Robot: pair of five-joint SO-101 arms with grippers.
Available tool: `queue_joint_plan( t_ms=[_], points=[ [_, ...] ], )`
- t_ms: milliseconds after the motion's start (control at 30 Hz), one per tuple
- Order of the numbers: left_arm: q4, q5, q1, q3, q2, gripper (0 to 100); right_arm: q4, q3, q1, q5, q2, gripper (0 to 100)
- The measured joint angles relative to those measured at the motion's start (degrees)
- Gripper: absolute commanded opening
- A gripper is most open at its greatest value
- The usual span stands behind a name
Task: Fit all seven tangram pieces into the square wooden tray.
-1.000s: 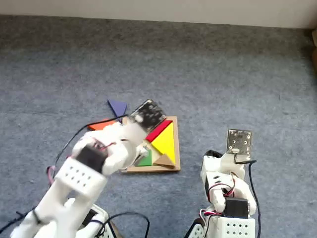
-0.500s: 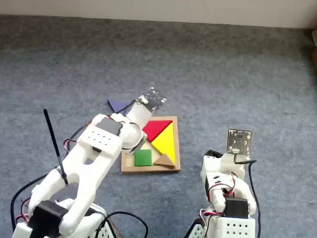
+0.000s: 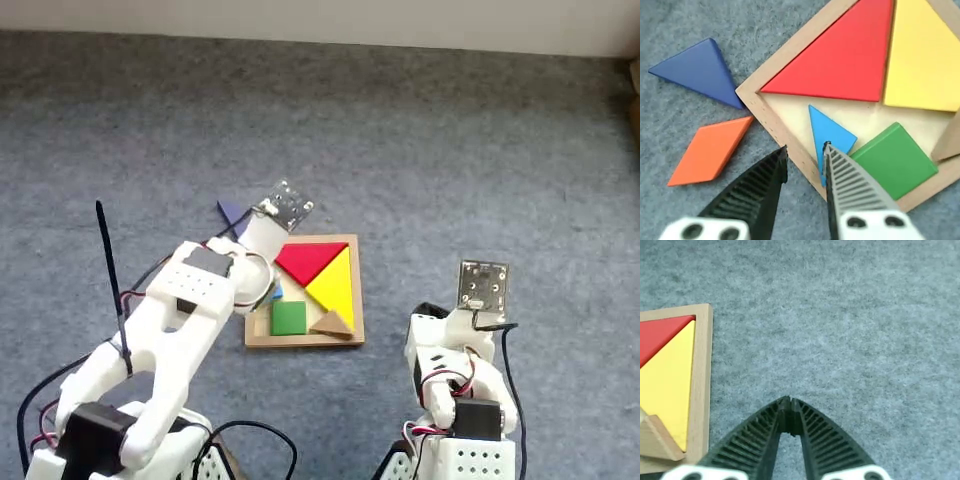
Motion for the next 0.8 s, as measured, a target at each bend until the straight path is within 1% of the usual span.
queue_joint_plan(
  t_ms=[267,333,467,633,700,800],
  points=[
    [-0.09,-0.09,4.66,0.62,0.18,13,0.00,0.00,0.00,0.00,0.00,0.5],
    [-0.53,0.09,4.84,0.62,0.18,13,0.00,0.00,0.00,0.00,0.00,0.5],
    [-3.16,3.69,4.66,0.62,0.18,13,0.00,0.00,0.00,0.00,0.00,0.5],
    [-4.48,4.31,4.75,0.62,0.18,13,0.00,0.00,0.00,0.00,0.00,0.5],
    [-4.22,4.31,4.92,0.62,-0.09,13,0.00,0.00,0.00,0.00,0.00,0.5],
    [-0.62,4.48,8.09,0.70,-2.99,13,0.00,0.00,0.00,0.00,0.00,0.5]
  ],
)
